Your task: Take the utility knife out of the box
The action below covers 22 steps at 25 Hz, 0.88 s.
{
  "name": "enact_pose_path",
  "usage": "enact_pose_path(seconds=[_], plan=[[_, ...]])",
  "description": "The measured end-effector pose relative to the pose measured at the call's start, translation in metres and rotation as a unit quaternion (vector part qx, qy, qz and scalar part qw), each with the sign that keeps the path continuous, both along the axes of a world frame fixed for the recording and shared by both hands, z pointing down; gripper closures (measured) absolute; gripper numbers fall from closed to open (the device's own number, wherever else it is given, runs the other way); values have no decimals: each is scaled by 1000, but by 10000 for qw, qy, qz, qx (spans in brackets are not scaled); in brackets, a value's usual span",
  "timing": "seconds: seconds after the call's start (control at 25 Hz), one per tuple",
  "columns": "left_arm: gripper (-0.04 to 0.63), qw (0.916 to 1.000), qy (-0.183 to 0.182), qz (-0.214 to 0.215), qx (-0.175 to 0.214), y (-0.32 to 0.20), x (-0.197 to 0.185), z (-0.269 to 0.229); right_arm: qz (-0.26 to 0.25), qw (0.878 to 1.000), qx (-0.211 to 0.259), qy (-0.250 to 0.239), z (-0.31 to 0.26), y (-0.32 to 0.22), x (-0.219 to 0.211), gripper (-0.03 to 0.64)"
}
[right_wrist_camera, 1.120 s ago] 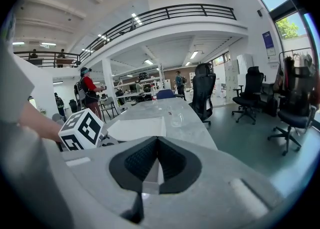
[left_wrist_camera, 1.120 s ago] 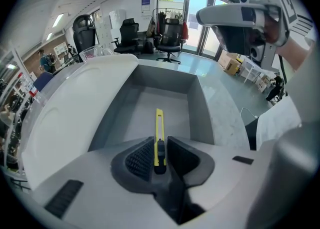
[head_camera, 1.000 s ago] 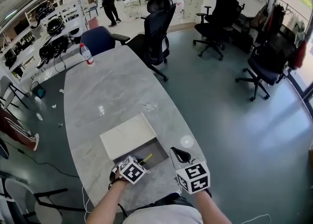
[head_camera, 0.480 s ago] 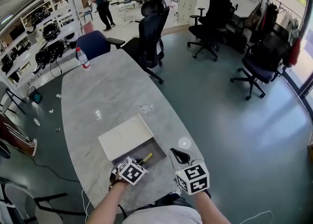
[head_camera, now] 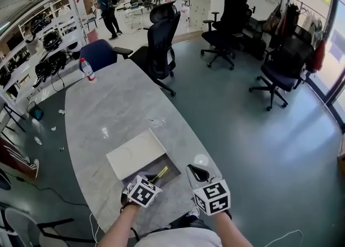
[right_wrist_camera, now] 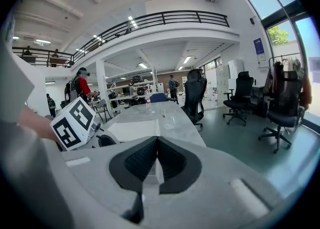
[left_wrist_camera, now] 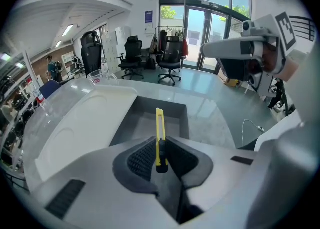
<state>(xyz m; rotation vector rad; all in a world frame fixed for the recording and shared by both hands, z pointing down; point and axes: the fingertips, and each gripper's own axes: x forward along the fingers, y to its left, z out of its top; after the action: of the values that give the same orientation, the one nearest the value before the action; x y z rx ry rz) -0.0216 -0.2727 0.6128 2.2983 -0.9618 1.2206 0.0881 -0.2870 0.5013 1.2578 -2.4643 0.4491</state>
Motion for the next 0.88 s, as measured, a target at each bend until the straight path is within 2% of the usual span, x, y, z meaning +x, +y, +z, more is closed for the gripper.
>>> enact_pose_path(seconds=[0.52, 0.88], plan=[[534, 9956, 671, -346, 551, -2, 0, -50, 27, 9999, 103, 22, -9, 9, -6, 612], [534, 9827, 1190, -722, 1224, -10, -12, -102, -25, 9997, 220, 33, -20, 8, -10, 612]])
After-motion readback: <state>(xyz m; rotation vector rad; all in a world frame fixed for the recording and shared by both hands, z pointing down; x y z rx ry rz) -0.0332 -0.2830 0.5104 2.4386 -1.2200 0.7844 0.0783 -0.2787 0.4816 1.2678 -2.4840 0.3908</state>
